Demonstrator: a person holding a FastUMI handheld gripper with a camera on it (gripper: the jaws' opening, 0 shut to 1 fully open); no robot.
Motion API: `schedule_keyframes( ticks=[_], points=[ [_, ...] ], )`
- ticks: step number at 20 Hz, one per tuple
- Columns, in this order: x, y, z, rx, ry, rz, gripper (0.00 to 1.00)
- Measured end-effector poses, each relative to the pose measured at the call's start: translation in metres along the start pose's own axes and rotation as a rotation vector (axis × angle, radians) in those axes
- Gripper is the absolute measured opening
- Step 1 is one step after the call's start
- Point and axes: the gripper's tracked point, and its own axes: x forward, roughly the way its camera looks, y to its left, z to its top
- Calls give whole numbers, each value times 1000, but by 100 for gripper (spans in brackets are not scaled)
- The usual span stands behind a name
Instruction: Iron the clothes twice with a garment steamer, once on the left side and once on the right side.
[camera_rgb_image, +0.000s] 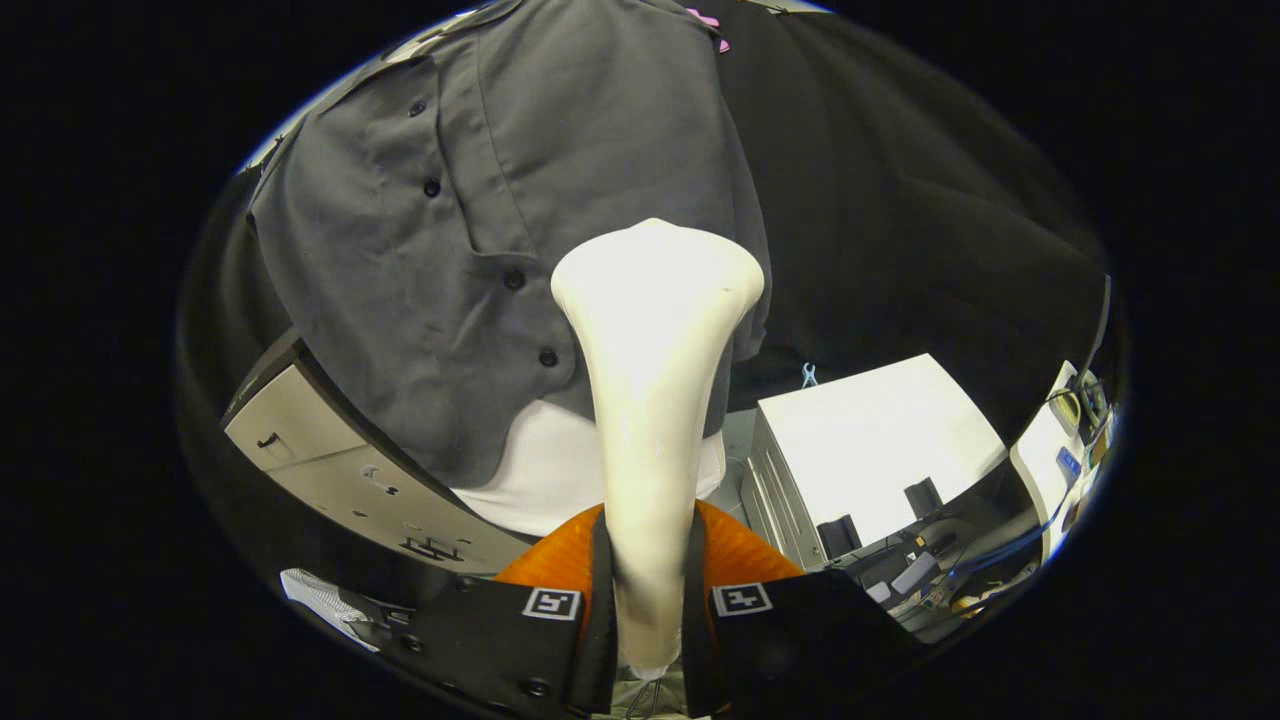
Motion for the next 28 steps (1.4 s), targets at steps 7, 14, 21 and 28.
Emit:
schedule_keyframes(
  ticks=[7, 14, 21, 28],
  points=[
    [-41, 51, 54, 26, -131, 33, 34],
    [-79, 109, 112, -17, -265, 43, 34],
    [-116, 162, 155, -26, -404, 42, 34],
    [-147, 191, 196, -24, -510, 33, 34]
  ],
)
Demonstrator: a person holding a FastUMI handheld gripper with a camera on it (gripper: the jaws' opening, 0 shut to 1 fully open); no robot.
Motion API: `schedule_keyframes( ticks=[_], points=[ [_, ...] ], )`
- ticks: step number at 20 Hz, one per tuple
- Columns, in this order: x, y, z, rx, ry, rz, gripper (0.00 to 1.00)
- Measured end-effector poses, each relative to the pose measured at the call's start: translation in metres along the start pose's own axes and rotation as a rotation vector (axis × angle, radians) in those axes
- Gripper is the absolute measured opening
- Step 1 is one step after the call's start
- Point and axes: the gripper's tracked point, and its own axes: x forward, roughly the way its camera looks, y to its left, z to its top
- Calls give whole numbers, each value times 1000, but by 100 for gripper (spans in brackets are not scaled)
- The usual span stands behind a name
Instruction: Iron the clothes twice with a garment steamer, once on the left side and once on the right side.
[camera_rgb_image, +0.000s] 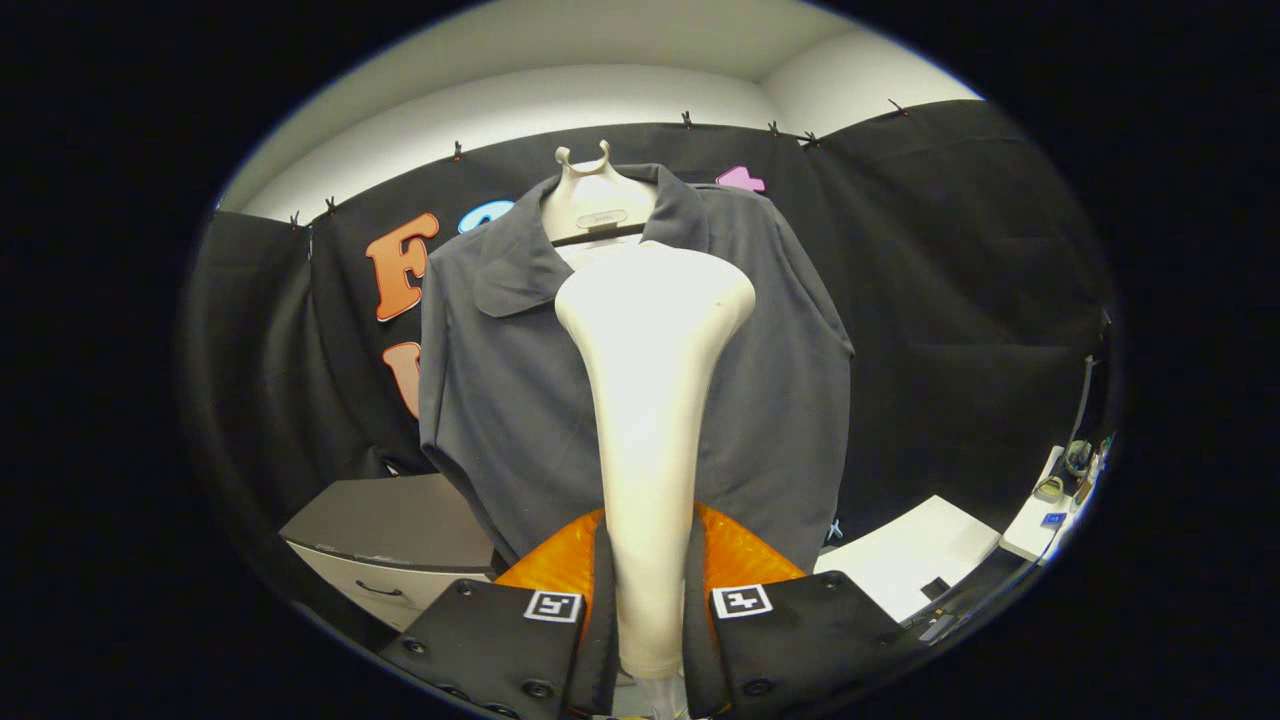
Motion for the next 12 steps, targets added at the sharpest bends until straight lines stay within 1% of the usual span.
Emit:
schedule_keyframes(
  ticks=[5, 12],
  points=[
    [5, 6, 1, -13, -8, 15, 34],
    [5, 14, 2, -14, -18, 12, 34]
  ],
)
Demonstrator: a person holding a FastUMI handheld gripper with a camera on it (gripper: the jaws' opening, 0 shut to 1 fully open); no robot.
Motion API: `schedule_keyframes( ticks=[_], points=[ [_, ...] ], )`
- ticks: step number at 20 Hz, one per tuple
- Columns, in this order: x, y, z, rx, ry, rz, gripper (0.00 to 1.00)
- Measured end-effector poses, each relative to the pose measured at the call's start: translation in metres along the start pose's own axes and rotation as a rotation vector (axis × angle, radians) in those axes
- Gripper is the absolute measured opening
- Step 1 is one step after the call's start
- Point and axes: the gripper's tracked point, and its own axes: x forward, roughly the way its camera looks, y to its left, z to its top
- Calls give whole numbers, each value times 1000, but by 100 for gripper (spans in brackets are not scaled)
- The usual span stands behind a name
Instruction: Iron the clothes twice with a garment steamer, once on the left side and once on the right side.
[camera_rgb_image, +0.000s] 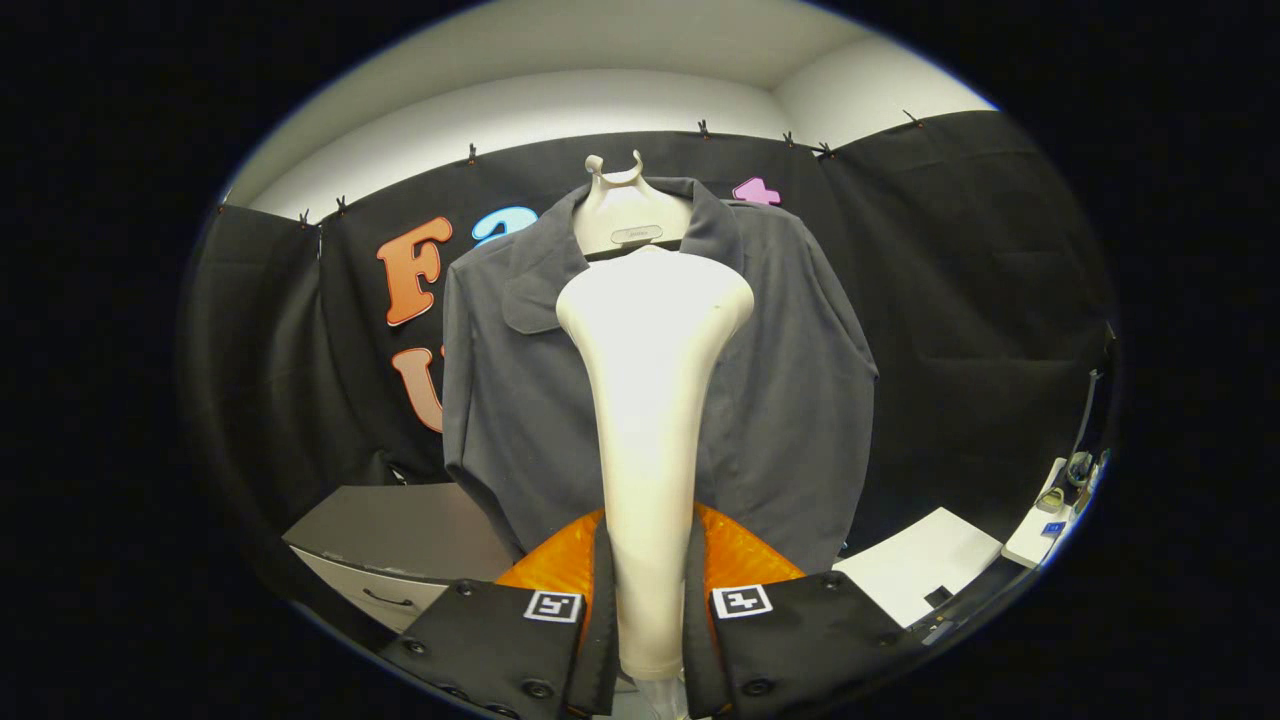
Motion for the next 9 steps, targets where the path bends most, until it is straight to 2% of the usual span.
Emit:
schedule_keyframes(
  ticks=[9],
  points=[
    [-9, 2, 2, 1, -12, -8, 34]
  ],
)
